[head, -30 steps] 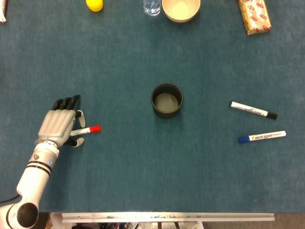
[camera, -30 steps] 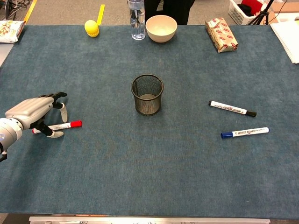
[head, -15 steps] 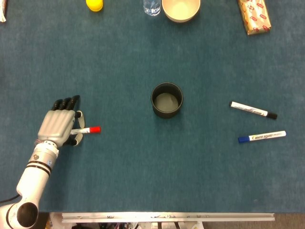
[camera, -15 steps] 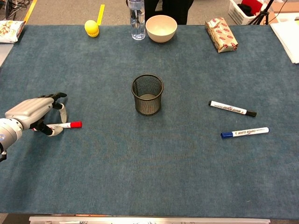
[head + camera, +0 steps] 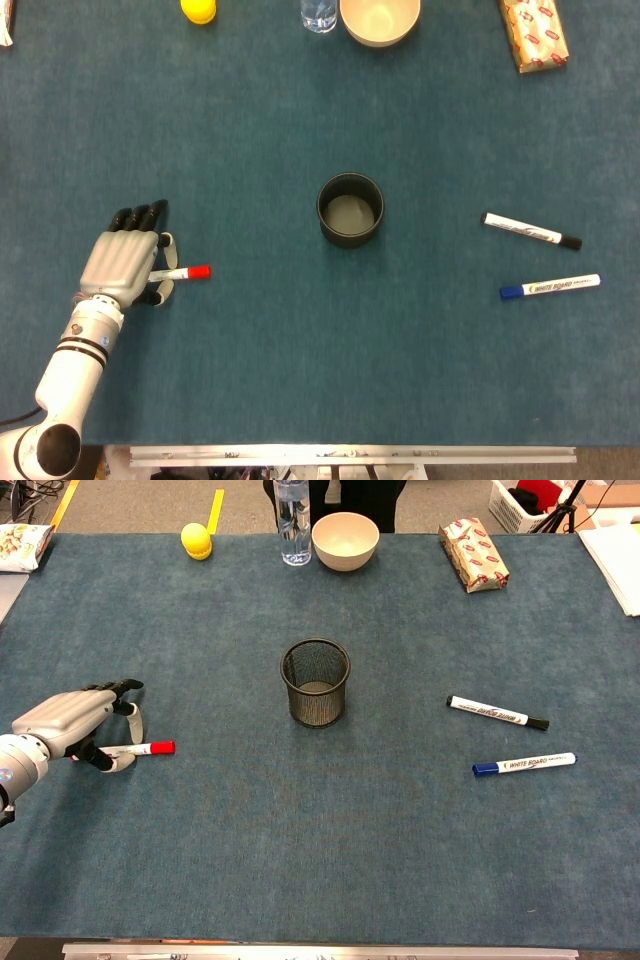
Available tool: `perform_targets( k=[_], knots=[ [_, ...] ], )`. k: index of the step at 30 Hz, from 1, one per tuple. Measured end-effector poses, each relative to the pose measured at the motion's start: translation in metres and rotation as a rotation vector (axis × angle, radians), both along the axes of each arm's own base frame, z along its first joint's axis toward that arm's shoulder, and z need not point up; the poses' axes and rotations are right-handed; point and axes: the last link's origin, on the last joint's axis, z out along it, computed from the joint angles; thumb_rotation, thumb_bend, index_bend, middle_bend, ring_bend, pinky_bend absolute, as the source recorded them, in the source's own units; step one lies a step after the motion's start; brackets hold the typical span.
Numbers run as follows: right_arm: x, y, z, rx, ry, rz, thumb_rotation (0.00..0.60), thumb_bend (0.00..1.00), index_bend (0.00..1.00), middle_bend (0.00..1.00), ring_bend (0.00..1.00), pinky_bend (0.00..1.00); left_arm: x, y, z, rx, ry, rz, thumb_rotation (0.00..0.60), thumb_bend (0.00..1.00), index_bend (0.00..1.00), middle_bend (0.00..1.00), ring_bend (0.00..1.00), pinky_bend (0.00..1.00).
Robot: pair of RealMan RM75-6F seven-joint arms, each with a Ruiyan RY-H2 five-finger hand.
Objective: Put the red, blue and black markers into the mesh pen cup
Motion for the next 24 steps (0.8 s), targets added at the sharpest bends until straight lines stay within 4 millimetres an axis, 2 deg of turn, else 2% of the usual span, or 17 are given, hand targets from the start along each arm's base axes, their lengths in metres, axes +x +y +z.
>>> perform_targets(
  k=[8, 17, 24],
  knots=[
    [0.0, 0.0, 0.0, -0.002, -0.002, 0.001, 0.6, 0.0, 0.14, 0.23, 0.16, 0.31, 0.003, 0.0, 0.003, 0.024, -0.022, -0.005, 0.6, 0.32, 0.63, 0.02, 0.0, 0.0],
    [0.001, -0.003, 0.003, -0.018, -0.007, 0.007, 0.6, 0.0, 0.14, 0.23, 0.16, 0.31, 0.018, -0.003, 0.013, 0.043, -0.061, -0.03, 0.6, 0.32, 0.64, 0.03, 0.0, 0.0],
    [0.006, -0.007, 0.008, -0.036, -0.012, 0.022, 0.6, 0.0, 0.14, 0.23, 0.16, 0.31, 0.038, -0.001, 0.034, 0.077, -0.168, -0.029, 0.6, 0.32, 0.64, 0.03, 0.0, 0.0]
  ],
)
